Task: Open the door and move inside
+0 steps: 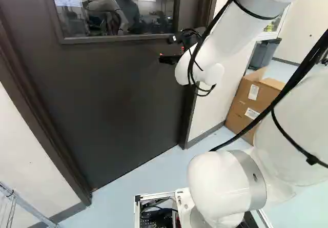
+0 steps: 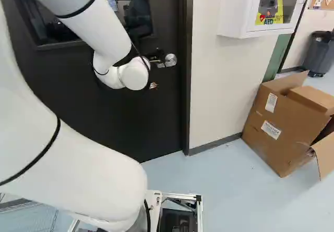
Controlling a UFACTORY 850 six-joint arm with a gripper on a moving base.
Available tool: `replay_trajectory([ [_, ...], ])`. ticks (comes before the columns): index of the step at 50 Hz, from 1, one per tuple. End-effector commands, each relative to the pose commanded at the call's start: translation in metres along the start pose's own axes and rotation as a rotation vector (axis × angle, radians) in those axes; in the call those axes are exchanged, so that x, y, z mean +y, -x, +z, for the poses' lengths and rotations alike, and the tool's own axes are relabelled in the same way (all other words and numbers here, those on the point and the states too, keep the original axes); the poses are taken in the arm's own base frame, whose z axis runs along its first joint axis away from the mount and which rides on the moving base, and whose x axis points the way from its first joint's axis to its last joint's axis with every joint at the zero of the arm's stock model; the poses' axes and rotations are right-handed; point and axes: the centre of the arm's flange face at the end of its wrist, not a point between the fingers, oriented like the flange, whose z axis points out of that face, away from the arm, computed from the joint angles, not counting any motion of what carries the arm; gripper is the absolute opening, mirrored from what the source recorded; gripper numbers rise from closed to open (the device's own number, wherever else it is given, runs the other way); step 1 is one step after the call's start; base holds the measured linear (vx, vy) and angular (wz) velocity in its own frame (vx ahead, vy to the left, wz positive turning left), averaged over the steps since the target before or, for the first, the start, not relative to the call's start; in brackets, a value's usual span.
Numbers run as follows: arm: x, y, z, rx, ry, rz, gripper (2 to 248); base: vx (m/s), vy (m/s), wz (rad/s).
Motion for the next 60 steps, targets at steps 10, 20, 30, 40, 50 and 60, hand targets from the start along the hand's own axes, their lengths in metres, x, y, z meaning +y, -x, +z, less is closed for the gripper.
replay_trajectory([
  [10,0.006,-0.002,0.005,0.002,0.006,-0.007,247,0.0,0.0,0.0],
  [20,0.009,-0.002,0.009,0.001,0.007,-0.007,247,0.0,0.0,0.0],
  [30,0.008,0.004,0.014,-0.014,0.004,-0.002,247,0.0,0.0,0.0],
  [40,0.007,0.014,0.017,-0.036,-0.002,0.004,247,0.0,0.0,0.0],
  [50,0.004,0.024,0.017,-0.058,-0.008,0.01,247,0.0,0.0,0.0],
  [60,0.001,0.034,0.018,-0.08,-0.017,0.017,247,0.0,0.0,0.0],
])
